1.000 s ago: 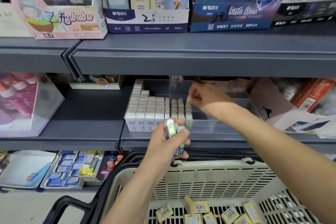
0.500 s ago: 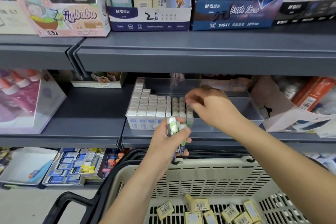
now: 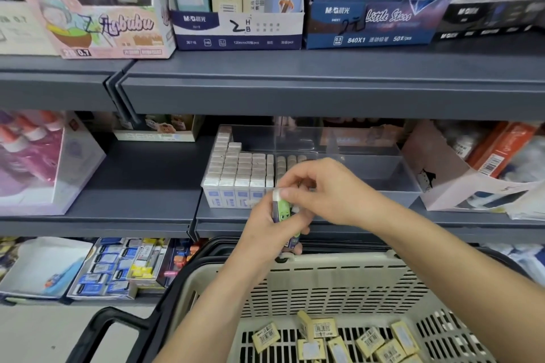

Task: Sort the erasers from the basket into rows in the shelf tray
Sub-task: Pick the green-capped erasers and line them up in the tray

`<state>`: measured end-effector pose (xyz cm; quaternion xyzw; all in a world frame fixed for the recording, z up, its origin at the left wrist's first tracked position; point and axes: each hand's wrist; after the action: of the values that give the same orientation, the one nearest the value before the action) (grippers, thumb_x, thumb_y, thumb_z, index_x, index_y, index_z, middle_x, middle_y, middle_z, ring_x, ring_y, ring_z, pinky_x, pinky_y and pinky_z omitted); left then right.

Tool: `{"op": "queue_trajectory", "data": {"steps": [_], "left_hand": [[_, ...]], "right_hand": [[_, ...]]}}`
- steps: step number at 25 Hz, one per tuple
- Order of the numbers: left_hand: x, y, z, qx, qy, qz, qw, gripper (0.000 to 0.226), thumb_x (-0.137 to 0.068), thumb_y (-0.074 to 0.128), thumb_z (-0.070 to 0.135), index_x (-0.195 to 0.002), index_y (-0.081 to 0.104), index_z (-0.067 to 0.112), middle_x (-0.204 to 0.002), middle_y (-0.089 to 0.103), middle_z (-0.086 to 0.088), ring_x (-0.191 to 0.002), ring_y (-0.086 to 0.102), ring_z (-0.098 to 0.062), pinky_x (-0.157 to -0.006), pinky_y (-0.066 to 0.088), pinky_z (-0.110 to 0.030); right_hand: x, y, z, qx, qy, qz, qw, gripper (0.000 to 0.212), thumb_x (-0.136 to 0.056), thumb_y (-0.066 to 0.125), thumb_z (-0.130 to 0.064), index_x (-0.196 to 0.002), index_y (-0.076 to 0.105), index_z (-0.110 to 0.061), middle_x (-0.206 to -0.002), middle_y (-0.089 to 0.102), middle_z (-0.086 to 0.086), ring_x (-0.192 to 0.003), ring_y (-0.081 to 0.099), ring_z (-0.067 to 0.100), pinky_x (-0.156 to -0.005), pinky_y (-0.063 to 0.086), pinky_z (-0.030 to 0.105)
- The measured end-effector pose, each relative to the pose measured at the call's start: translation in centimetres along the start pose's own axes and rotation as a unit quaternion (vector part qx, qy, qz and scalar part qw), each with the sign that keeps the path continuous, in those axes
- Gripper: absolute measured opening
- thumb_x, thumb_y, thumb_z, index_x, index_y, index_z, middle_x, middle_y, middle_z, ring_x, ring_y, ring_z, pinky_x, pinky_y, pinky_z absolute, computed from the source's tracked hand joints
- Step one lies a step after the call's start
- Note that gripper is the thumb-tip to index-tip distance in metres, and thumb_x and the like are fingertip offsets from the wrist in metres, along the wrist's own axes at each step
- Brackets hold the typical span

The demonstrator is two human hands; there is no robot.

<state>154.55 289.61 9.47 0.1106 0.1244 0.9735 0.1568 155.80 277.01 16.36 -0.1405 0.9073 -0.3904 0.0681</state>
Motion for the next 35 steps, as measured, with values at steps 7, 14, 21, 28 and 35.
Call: {"op": "queue_trajectory", "data": {"steps": [7,14,21,28,35], "left_hand": [[0.1,-1.0,0.2,0.028,-0.015,0.040,0.999,0.022,-0.077,0.072,0.014,-0.096,0.062,0.017,-0.077,0.061,-0.005,-0.059,0.058,-0.012,-0.041,0.040,-0.022],[-0.2,-1.7,0.1,0.032,-0.010,0.070,0.997,0.018,-0.080,0.071,0.010,-0.093,0.064,0.020,-0.077,0.063,-0.004,-0.058,0.059,-0.011,-0.042,0.041,-0.022],[-0.1,-1.5,0.4,0.024,-0.019,0.069,0.997,0.023,-0.082,0.067,0.005,-0.100,0.062,0.017,-0.080,0.061,-0.007,-0.060,0.060,-0.011,-0.043,0.041,-0.022],[0.3,-0.6,0.4,-0.002,-0.027,0.028,0.999,0.013,-0.086,0.062,0.006,-0.098,0.058,0.012,-0.077,0.069,0.001,-0.064,0.063,-0.006,-0.042,0.045,-0.021],[0.9,-0.4,0.6,0.004,-0.006,-0.006,1.000,0.022,-0.084,0.060,0.018,-0.101,0.049,0.011,-0.076,0.071,0.003,-0.072,0.069,-0.010,-0.034,0.039,-0.019]], "right_hand": [[-0.6,-4.6,2.6,-0.182,0.084,0.209,0.957,0.017,-0.082,0.067,-0.009,-0.075,0.060,-0.023,-0.084,0.069,0.008,-0.065,0.066,0.006,-0.065,0.053,0.018],[-0.2,-1.9,4.4,0.122,0.086,0.102,0.984,0.008,-0.082,0.065,-0.040,-0.078,0.057,-0.038,-0.068,0.057,-0.024,-0.075,0.058,0.002,-0.065,0.040,0.020],[0.0,-0.9,4.9,0.197,0.068,0.064,0.976,0.020,-0.091,0.047,-0.030,-0.099,0.065,-0.028,-0.087,0.071,-0.010,-0.088,0.065,0.015,-0.089,0.043,0.030],[1.4,-0.5,2.8,0.115,0.010,0.127,0.985,0.017,-0.087,0.054,-0.036,-0.084,0.068,-0.028,-0.071,0.066,-0.017,-0.072,0.060,0.002,-0.072,0.049,0.025],[1.6,0.3,2.5,-0.095,0.073,0.013,0.993,0.007,-0.083,0.068,-0.017,-0.089,0.068,-0.020,-0.079,0.064,0.000,-0.072,0.062,0.020,-0.080,0.054,0.035]]}}
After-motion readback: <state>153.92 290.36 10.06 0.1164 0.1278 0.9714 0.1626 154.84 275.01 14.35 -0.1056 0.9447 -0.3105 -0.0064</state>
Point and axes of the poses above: each hand's wrist, its own x-axis away from the middle knuckle, its own y-axis out of the palm, z = x × y
